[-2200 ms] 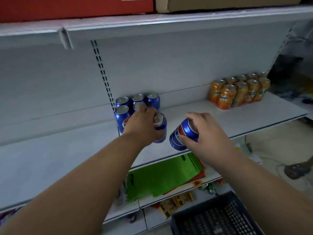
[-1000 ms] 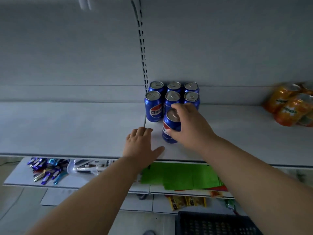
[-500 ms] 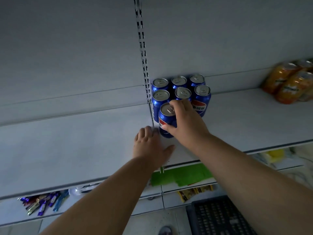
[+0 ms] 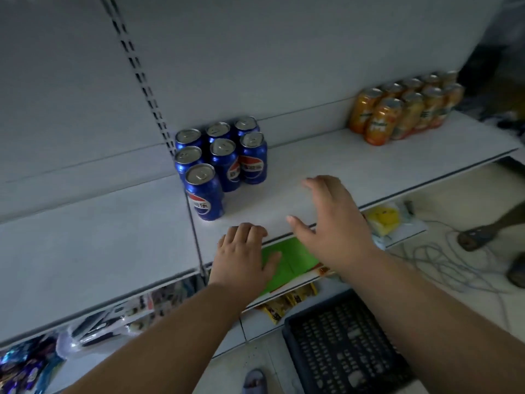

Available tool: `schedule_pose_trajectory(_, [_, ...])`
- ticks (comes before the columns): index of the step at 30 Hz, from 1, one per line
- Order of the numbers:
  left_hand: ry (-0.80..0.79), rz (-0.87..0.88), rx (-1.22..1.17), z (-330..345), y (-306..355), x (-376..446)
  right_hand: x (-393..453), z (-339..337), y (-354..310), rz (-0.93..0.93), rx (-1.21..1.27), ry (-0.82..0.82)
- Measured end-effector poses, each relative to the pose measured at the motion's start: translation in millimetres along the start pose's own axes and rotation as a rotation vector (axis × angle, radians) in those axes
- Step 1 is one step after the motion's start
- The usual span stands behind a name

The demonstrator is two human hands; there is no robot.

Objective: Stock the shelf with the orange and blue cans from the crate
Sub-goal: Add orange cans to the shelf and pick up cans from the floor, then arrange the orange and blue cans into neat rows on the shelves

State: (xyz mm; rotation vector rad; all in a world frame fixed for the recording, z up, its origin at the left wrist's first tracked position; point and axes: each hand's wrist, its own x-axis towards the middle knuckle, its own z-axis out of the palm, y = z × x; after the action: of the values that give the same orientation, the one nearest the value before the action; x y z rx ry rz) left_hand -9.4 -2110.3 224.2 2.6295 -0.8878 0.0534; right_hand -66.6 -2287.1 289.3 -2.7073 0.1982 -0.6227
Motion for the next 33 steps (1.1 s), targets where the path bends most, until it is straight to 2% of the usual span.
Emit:
schedule_pose_trajectory(6, [-0.082,0.153,0.027,54,135,6,-95,-86,107,0.199,-0.044,0.090])
schedule_pose_trajectory(13, [-0.094,0.261,-0.022,137,322,-2,-193,-187,243,0.326,-0.083,0.104])
schedule_pose_trajectory(17, [-0.175,0.295,-0.034,171,394,-2,-225,-223,308,0.397,-0.099,0.090])
schedule_pose_trajectory(24, [-0.353,0.275,-0.021,255,435,36,-239,-204,413,0.470,-0.120,-0.011])
schedule_pose_trajectory(28, [-0.470,0.276,-0.009,314,462,59,-236,-181,473,0.451,-0.113,-0.101])
schedule_pose_trajectory(33, [-0.564,0.142,0.003,414,481,83,-246,-124,571,0.469,-0.069,-0.126])
